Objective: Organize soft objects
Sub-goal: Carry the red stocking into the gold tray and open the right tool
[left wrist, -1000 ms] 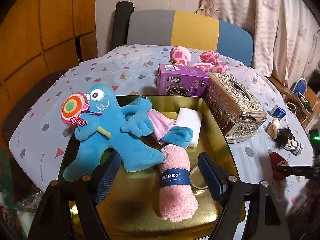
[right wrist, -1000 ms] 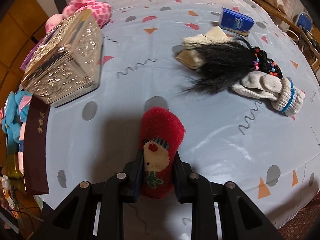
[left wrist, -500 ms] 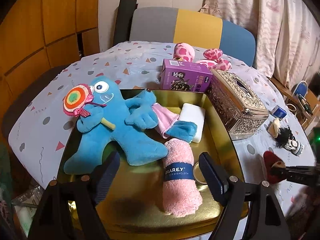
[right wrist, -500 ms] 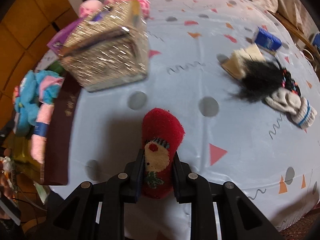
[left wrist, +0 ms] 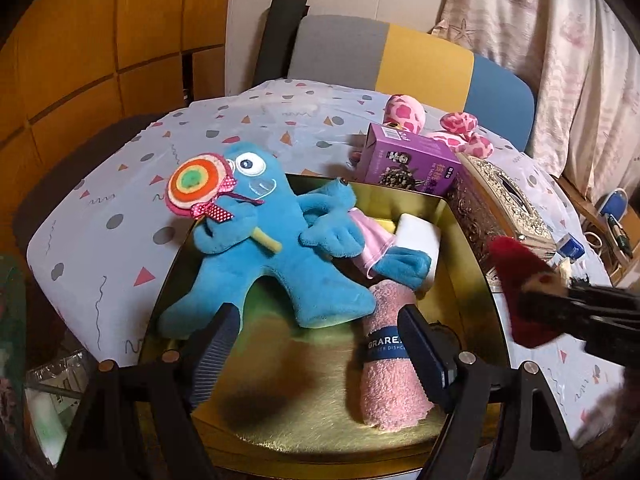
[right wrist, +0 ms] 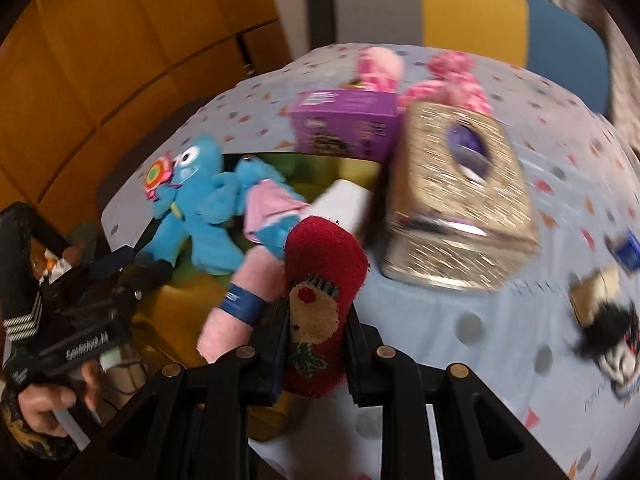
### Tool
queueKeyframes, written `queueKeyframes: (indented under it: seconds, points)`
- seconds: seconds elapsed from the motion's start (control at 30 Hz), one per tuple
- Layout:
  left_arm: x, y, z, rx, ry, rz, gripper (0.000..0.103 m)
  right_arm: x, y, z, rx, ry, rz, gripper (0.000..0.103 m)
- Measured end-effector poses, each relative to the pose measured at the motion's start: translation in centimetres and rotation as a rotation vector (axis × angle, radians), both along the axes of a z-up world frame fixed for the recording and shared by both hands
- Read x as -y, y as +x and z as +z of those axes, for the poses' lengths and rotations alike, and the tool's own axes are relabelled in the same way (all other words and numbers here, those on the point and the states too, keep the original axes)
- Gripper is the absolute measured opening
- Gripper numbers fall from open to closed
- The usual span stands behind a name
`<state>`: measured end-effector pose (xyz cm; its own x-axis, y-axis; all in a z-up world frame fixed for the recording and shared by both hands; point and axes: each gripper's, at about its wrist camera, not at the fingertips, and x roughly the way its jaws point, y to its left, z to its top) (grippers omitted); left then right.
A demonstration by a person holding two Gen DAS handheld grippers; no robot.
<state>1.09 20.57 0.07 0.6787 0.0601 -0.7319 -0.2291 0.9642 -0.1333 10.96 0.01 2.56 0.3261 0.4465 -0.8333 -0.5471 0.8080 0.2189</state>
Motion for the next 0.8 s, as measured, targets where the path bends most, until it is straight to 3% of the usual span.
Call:
queueKeyframes:
  seconds: [0.37,0.6,0.8]
  points:
    - [0.3,-0.4,-0.1,-0.005,-0.001,-0.006,0.084,-5.7,1.9,-5.1,0.021,-0.218,0.034,0.025]
    - [0.2,-0.5,-0.3,-0.013,-0.007,-0.006,0.084,-5.9,2.0,-5.0,0.041,-0.176,0.019,0.042]
    - [0.5,-0.6,0.0,-0.008,-0.006,-0.013,0.084,-5.2,1.7,-4.0,0.056,-0.133,-0.004,0.044]
